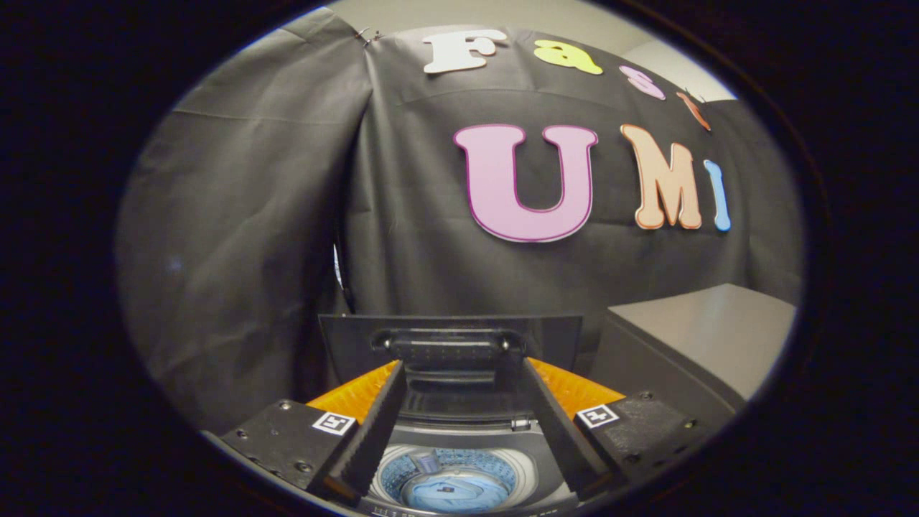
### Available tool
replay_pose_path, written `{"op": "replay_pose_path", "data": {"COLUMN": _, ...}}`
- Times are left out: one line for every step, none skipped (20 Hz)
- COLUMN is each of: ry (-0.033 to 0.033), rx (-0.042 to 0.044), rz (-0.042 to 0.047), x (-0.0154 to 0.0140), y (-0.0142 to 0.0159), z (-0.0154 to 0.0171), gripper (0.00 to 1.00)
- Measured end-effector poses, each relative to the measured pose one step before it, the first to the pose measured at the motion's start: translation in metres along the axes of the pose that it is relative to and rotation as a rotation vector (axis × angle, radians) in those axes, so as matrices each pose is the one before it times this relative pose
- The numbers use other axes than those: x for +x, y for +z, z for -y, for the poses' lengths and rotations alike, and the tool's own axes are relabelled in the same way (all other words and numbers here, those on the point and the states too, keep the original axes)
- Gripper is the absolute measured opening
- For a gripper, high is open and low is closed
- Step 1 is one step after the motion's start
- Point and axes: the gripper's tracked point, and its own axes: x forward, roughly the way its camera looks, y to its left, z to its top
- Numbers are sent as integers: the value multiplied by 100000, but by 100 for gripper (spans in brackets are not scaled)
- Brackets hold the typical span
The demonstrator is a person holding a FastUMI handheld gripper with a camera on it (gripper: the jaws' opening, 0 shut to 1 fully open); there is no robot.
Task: Put the clothes into the washing machine and then close the washing machine lid.
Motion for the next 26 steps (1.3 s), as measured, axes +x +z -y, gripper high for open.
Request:
{"op": "replay_pose_path", "data": {"ry": -172, "rx": -318, "rz": 1692, "x": 248, "y": 1321, "z": -21, "gripper": 96}}
{"op": "replay_pose_path", "data": {"ry": -240, "rx": -507, "rz": 1603, "x": 507, "y": 1289, "z": -20, "gripper": 96}}
{"op": "replay_pose_path", "data": {"ry": -467, "rx": -1074, "rz": 861, "x": 571, "y": 1125, "z": 133, "gripper": 96}}
{"op": "replay_pose_path", "data": {"ry": -812, "rx": -402, "rz": 1246, "x": 536, "y": 1163, "z": 190, "gripper": 96}}
{"op": "replay_pose_path", "data": {"ry": -176, "rx": 225, "rz": 909, "x": 508, "y": 998, "z": 125, "gripper": 96}}
{"op": "replay_pose_path", "data": {"ry": -242, "rx": 289, "rz": 1003, "x": 631, "y": 903, "z": 5, "gripper": 96}}
{"op": "replay_pose_path", "data": {"ry": -164, "rx": 258, "rz": 1435, "x": 634, "y": 993, "z": 8, "gripper": 96}}
{"op": "replay_pose_path", "data": {"ry": -277, "rx": -103, "rz": 1376, "x": 770, "y": 868, "z": 113, "gripper": 96}}
{"op": "replay_pose_path", "data": {"ry": -537, "rx": 23, "rz": 549, "x": 822, "y": 468, "z": 140, "gripper": 96}}
{"op": "replay_pose_path", "data": {"ry": -805, "rx": 73, "rz": 404, "x": 675, "y": 309, "z": 93, "gripper": 96}}
{"op": "replay_pose_path", "data": {"ry": -468, "rx": 704, "rz": 1188, "x": 930, "y": 518, "z": 167, "gripper": 96}}
{"op": "replay_pose_path", "data": {"ry": -132, "rx": 852, "rz": 526, "x": 977, "y": 15, "z": 80, "gripper": 96}}
{"op": "replay_pose_path", "data": {"ry": -650, "rx": 702, "rz": 306, "x": 937, "y": -30, "z": 157, "gripper": 96}}
{"op": "replay_pose_path", "data": {"ry": -894, "rx": 699, "rz": 228, "x": 992, "y": -173, "z": 213, "gripper": 96}}
{"op": "replay_pose_path", "data": {"ry": -596, "rx": 87, "rz": 69, "x": 870, "y": -164, "z": 78, "gripper": 96}}
{"op": "replay_pose_path", "data": {"ry": -1133, "rx": 152, "rz": -79, "x": 905, "y": -505, "z": 162, "gripper": 96}}
{"op": "replay_pose_path", "data": {"ry": -301, "rx": -837, "rz": -877, "x": 858, "y": -686, "z": -19, "gripper": 96}}
{"op": "replay_pose_path", "data": {"ry": -338, "rx": -1333, "rz": -767, "x": 626, "y": -805, "z": -123, "gripper": 96}}
{"op": "replay_pose_path", "data": {"ry": -60, "rx": -1542, "rz": -174, "x": 643, "y": -447, "z": -162, "gripper": 96}}
{"op": "replay_pose_path", "data": {"ry": 802, "rx": -1634, "rz": -709, "x": 634, "y": -797, "z": -335, "gripper": 96}}
{"op": "replay_pose_path", "data": {"ry": 138, "rx": -629, "rz": -1296, "x": 616, "y": -904, "z": -175, "gripper": 96}}
{"op": "replay_pose_path", "data": {"ry": 199, "rx": -261, "rz": -1361, "x": 546, "y": -916, "z": -290, "gripper": 96}}
{"op": "replay_pose_path", "data": {"ry": 181, "rx": -500, "rz": -1674, "x": 406, "y": -839, "z": -198, "gripper": 96}}
{"op": "replay_pose_path", "data": {"ry": -1, "rx": -552, "rz": -1281, "x": 466, "y": -632, "z": -113, "gripper": 96}}
{"op": "replay_pose_path", "data": {"ry": -151, "rx": -599, "rz": -822, "x": 405, "y": -661, "z": -179, "gripper": 96}}
{"op": "replay_pose_path", "data": {"ry": -29, "rx": -1169, "rz": -1002, "x": 508, "y": -768, "z": -36, "gripper": 96}}
